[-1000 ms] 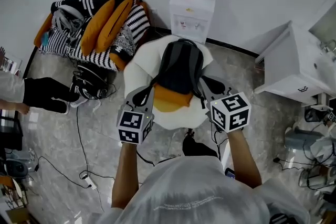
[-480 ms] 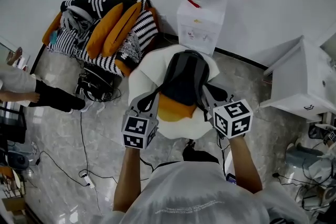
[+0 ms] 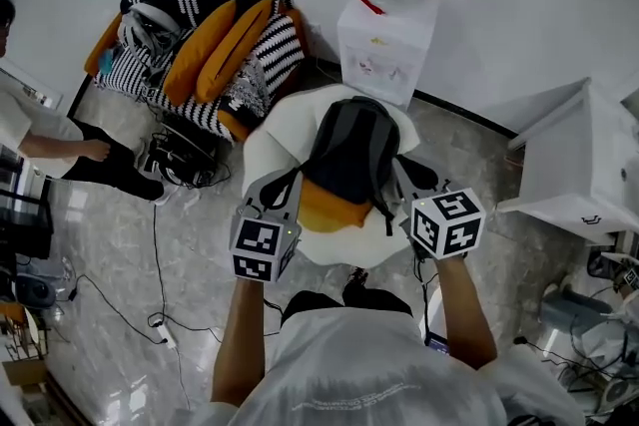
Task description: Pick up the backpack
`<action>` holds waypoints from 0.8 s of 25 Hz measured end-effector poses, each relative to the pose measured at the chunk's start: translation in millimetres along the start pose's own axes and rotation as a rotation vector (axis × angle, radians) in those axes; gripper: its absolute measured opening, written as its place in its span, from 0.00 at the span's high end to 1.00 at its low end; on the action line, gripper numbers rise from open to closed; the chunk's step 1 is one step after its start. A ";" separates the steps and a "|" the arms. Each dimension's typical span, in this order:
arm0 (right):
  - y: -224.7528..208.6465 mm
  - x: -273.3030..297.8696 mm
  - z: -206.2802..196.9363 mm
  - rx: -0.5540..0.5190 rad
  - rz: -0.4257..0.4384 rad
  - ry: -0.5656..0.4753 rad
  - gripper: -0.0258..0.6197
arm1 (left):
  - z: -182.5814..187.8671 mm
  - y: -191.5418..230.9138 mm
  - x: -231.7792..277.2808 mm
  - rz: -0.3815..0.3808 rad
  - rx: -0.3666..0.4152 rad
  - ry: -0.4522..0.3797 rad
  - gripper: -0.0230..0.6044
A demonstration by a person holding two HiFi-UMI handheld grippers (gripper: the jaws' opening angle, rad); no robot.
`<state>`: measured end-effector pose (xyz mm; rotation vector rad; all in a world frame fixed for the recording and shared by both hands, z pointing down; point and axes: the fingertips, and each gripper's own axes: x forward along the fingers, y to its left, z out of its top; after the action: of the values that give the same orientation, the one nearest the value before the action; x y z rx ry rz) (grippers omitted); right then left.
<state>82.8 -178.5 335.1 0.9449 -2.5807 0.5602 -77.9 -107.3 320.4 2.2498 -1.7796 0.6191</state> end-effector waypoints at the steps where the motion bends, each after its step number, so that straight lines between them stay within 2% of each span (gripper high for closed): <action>1: -1.7 2.1 0.0 0.003 0.000 -0.002 0.96 | 1.1 2.2 1.3 0.004 0.002 0.001 0.92; 9: -2.7 11.0 -10.1 0.018 0.012 0.048 0.96 | -0.4 12.2 11.8 0.027 -0.006 0.019 0.92; 20: -6.7 30.7 -6.3 0.003 -0.012 0.071 0.96 | -8.5 29.8 31.2 0.003 -0.016 0.031 0.92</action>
<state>66.2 -196.7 355.5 0.9234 -2.5104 0.5841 -102.5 -138.7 339.0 2.2153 -1.7673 0.6353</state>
